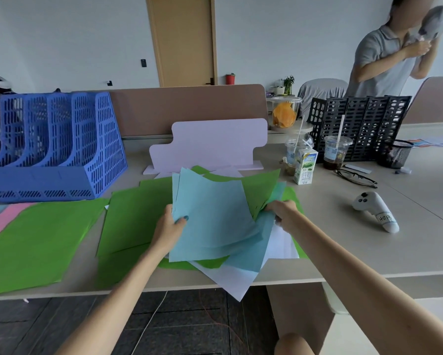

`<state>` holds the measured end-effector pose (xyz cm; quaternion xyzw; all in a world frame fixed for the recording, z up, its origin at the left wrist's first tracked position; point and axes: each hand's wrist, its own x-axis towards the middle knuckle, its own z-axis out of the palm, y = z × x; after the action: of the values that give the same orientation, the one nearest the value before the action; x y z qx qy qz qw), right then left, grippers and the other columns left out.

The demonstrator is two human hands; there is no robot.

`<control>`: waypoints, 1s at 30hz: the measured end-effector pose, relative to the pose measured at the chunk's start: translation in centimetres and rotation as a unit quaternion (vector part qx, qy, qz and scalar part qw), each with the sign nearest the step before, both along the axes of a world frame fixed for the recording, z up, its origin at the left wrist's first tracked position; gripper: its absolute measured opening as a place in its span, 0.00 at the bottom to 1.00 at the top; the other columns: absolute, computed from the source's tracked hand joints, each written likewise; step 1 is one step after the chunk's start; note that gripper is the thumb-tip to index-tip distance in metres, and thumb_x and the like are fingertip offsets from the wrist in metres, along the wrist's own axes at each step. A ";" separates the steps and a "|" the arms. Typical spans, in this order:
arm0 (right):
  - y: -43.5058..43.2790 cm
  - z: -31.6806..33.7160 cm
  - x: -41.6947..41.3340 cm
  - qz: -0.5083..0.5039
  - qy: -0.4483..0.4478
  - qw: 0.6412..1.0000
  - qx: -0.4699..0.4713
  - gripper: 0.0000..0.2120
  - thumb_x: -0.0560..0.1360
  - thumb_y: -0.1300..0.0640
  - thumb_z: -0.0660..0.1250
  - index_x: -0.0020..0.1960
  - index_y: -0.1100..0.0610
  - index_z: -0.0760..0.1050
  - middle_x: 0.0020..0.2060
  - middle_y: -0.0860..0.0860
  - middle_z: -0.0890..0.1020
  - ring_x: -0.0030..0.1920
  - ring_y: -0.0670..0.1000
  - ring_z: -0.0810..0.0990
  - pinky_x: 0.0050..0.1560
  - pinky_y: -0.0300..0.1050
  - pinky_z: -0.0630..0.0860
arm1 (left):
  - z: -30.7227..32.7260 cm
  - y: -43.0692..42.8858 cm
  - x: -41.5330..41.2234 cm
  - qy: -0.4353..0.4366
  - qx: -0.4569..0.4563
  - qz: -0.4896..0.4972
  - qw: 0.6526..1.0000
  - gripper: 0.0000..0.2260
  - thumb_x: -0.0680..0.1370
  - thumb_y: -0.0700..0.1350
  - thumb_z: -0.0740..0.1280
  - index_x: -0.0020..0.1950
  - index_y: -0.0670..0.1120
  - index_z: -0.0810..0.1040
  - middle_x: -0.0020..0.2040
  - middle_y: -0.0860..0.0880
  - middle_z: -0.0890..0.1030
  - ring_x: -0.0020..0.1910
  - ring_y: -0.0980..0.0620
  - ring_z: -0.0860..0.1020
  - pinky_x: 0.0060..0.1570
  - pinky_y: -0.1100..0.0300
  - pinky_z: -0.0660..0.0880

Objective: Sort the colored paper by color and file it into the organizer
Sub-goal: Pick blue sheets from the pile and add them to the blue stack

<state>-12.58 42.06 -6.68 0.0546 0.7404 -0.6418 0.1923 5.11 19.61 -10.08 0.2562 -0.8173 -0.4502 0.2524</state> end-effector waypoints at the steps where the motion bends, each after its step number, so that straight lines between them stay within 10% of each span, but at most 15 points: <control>1: 0.1 -0.1 0.3 0.007 0.042 0.998 0.035 0.14 0.70 0.68 0.65 0.31 0.57 0.64 0.27 0.52 0.65 0.26 0.49 0.60 0.23 0.37 0.57 | 0.0 0.0 0.0 -0.002 -0.035 0.009 0.999 0.14 0.79 0.41 0.63 0.64 0.45 0.68 0.57 0.48 0.79 0.45 0.48 0.79 0.43 0.52 0.77; 6: 1.2 0.7 1.6 0.004 0.259 0.945 0.200 0.06 0.69 0.62 0.64 0.34 0.58 0.71 0.33 0.56 0.76 0.36 0.57 0.74 0.33 0.43 0.65 | 0.1 0.3 0.1 -0.104 -0.244 0.060 0.962 0.29 0.79 0.46 0.66 0.76 0.47 0.55 0.60 0.44 0.78 0.45 0.41 0.80 0.30 0.56 0.71; 12: 2.4 2.5 1.6 -0.011 0.409 0.879 0.245 0.06 0.76 0.58 0.63 0.45 0.60 0.67 0.45 0.62 0.79 0.47 0.64 0.76 0.39 0.49 0.66 | 0.7 2.7 -1.1 -0.122 -0.440 -0.002 0.890 0.19 0.80 0.45 0.61 0.71 0.46 0.68 0.73 0.47 0.64 0.70 0.46 0.63 0.65 0.53 0.63; 17: 4.0 3.1 2.1 -0.028 0.429 0.881 0.196 0.07 0.74 0.61 0.66 0.46 0.60 0.68 0.42 0.55 0.77 0.44 0.62 0.76 0.37 0.46 0.64 | 1.2 8.3 -2.8 -0.065 -0.415 -0.240 0.875 0.21 0.83 0.51 0.55 0.76 0.55 0.58 0.78 0.56 0.54 0.76 0.56 0.52 0.72 0.59 0.48; 30: 11.8 2.5 0.5 -0.042 0.372 0.927 -0.019 0.10 0.67 0.61 0.72 0.46 0.57 0.73 0.41 0.53 0.83 0.42 0.59 0.81 0.42 0.57 0.80 | 1.4 15.3 -7.3 -0.030 -0.224 -0.241 0.944 0.24 0.81 0.52 0.58 0.76 0.58 0.55 0.78 0.54 0.55 0.76 0.55 0.54 0.74 0.49 0.54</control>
<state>-12.11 53.86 -4.18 -0.1603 0.7435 -0.6374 -0.1231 -2.20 34.93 -8.72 0.0018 -0.9418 -0.2945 0.1624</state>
